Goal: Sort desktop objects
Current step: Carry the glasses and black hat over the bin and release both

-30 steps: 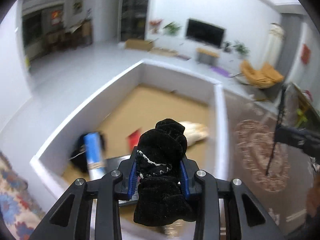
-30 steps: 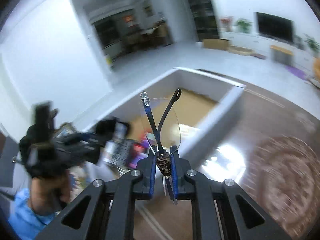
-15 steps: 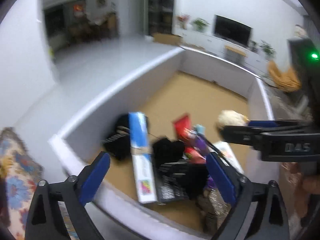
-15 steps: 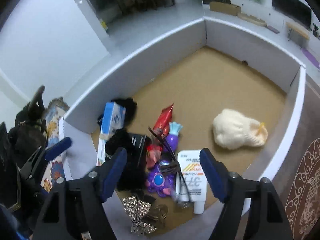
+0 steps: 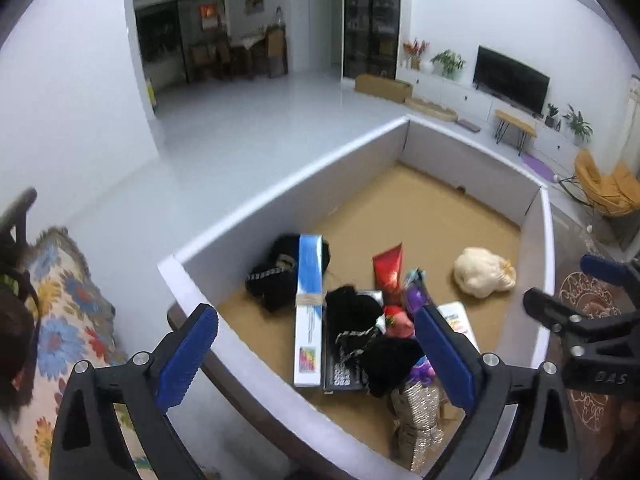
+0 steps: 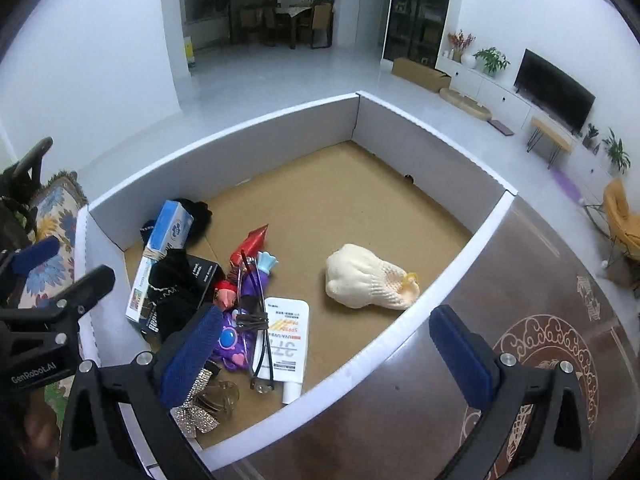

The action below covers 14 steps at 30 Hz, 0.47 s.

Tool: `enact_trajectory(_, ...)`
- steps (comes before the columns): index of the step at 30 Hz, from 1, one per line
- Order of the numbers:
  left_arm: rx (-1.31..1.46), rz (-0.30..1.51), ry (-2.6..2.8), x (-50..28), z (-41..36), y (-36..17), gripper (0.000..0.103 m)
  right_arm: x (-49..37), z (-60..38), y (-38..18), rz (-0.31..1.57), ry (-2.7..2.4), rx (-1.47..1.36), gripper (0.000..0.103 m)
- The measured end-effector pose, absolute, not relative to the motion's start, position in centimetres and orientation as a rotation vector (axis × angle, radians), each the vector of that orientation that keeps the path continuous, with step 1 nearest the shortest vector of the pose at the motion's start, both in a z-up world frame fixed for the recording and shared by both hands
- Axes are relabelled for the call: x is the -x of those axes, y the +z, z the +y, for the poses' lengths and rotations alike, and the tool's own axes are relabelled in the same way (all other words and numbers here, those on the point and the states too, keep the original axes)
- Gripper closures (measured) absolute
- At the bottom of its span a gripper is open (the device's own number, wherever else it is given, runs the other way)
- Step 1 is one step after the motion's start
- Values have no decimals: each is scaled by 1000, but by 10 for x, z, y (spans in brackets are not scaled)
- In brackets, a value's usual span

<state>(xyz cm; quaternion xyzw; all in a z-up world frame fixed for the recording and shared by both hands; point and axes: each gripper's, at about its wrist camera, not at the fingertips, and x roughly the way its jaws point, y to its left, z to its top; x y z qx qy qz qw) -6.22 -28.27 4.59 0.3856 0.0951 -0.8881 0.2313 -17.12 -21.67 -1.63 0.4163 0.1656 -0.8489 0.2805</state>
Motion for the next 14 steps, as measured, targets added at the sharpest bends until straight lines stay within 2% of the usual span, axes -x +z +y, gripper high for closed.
enact_trajectory(9,-1071,272,-2490,67,-272,53,3,174,-217,-19,419,-2266,-1105,0)
enact_trajectory(14,-977,241,-2459,62,-268,54,2,177,-218,-21,417,-2262,-1102,0)
